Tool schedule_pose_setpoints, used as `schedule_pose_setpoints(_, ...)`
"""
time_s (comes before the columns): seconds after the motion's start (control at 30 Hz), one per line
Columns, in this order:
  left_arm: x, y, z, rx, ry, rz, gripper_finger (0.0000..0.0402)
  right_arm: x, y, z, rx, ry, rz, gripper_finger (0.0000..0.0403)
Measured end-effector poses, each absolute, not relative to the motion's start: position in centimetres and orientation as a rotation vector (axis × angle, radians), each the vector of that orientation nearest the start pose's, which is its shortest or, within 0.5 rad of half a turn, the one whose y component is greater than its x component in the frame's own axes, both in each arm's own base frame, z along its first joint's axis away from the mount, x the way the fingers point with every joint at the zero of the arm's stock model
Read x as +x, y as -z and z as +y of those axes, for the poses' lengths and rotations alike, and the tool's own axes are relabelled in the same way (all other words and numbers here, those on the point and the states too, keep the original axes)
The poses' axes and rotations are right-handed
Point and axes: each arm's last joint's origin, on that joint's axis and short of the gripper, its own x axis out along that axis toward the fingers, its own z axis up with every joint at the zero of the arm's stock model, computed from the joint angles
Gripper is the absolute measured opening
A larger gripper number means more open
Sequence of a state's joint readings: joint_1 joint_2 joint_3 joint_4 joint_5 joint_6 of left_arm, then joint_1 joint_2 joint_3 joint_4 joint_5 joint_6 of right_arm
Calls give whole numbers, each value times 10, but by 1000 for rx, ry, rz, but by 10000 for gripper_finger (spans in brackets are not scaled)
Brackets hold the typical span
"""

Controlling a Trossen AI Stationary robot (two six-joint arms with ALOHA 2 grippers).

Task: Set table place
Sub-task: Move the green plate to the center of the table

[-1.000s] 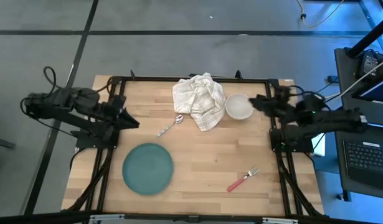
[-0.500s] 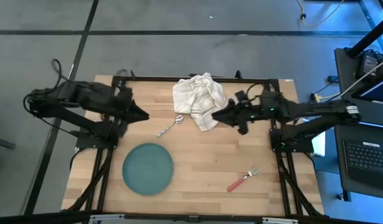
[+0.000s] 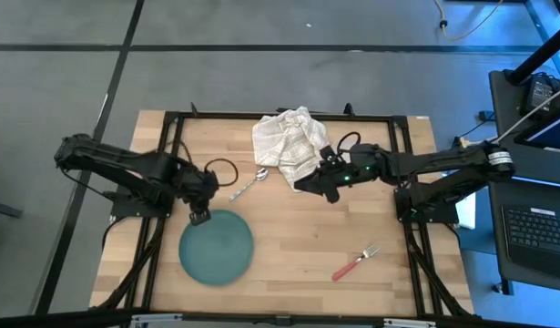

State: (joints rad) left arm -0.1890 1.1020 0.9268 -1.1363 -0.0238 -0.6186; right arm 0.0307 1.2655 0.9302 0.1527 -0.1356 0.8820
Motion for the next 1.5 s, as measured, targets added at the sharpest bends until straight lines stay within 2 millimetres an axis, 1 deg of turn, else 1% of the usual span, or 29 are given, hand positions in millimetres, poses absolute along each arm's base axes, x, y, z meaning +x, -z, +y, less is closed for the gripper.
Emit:
schedule_pose_setpoints(0.07, 174, -245, -33, -394, -259, 1303, 48, 287, -313, 13, 888, -73, 246, 111)
schedule_pose_setpoints(0.23, 174, -215, -33, -398, -251, 1285, 48, 287, -313, 13, 888, -74, 244, 111)
schedule_pose_setpoints(0.4, 169, -193, -32, -360, -230, 1304, 48, 287, -313, 13, 888, -73, 244, 111)
schedule_pose_setpoints(0.57, 164, -178, -31, -352, -233, 1320, 48, 287, -313, 13, 887, -72, 243, 111)
schedule_pose_setpoints(0.93, 160, -159, -30, -357, -226, 1299, 48, 287, -313, 13, 887, -72, 243, 111)
schedule_pose_setpoints(1.13, 161, -157, -30, -374, -228, 1276, 47, 287, -313, 13, 885, -71, 242, 111)
schedule_pose_setpoints(1.23, 161, -157, -30, -356, -214, 1278, 36, 287, -313, 13, 883, -72, 242, 111)
schedule_pose_setpoints(1.33, 161, -157, -30, -356, -215, 1280, 11, 287, -313, 13, 883, -71, 242, 111)
schedule_pose_setpoints(1.5, 161, -157, -30, -363, -222, 1278, 4, 287, -313, 13, 883, -71, 242, 111)
